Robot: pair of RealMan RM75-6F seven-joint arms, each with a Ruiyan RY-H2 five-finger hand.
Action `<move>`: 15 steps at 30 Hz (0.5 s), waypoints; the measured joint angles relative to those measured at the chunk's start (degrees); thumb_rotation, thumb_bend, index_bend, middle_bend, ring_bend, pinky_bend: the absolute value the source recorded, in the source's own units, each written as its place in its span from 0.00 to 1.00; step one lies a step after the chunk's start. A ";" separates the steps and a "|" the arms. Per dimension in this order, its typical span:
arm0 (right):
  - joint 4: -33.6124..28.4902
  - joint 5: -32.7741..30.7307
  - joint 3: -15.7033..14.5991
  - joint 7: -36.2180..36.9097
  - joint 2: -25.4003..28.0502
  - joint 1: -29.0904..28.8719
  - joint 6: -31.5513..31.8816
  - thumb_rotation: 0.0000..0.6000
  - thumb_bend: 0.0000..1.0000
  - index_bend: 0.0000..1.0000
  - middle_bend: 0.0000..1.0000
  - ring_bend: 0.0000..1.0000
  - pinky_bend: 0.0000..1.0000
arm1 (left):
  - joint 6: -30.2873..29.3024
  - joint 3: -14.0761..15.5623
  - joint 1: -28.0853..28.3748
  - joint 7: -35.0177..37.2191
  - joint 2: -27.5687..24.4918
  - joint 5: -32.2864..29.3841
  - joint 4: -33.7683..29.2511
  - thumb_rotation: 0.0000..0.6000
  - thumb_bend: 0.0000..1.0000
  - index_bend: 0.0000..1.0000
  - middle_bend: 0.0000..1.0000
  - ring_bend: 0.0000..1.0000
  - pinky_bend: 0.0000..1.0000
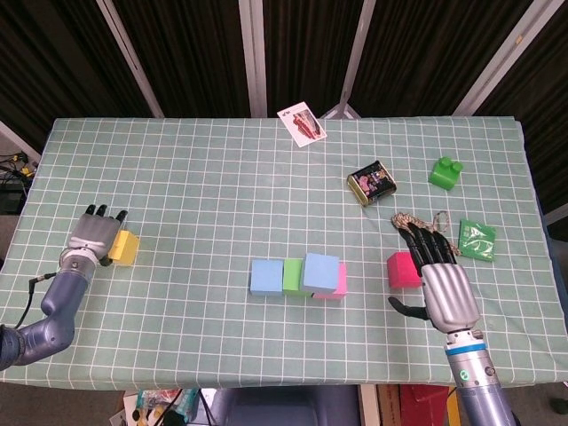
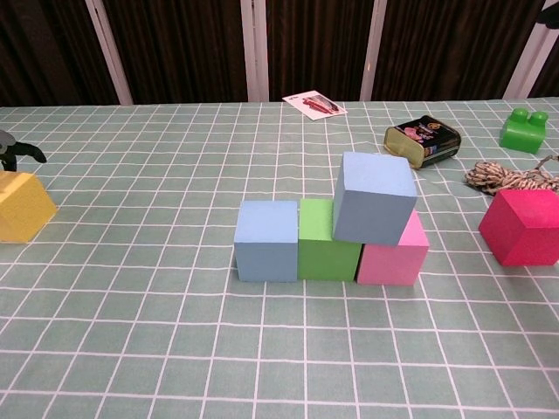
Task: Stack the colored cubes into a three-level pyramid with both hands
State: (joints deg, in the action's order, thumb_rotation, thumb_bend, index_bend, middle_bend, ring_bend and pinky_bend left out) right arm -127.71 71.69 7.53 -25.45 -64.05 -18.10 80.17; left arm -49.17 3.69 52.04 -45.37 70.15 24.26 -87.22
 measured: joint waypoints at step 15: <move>-1.04 0.68 0.00 1.01 0.61 0.26 -0.25 1.00 0.17 0.00 0.00 0.00 0.00 | -3.81 -4.62 1.65 2.80 -7.86 -0.84 -12.55 1.00 0.39 0.02 0.46 0.01 0.05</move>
State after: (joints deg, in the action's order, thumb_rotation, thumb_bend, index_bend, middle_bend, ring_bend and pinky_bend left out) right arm -128.75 72.37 7.53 -24.44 -63.44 -17.85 79.92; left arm -52.98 -0.93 53.69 -42.57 62.29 23.42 -99.77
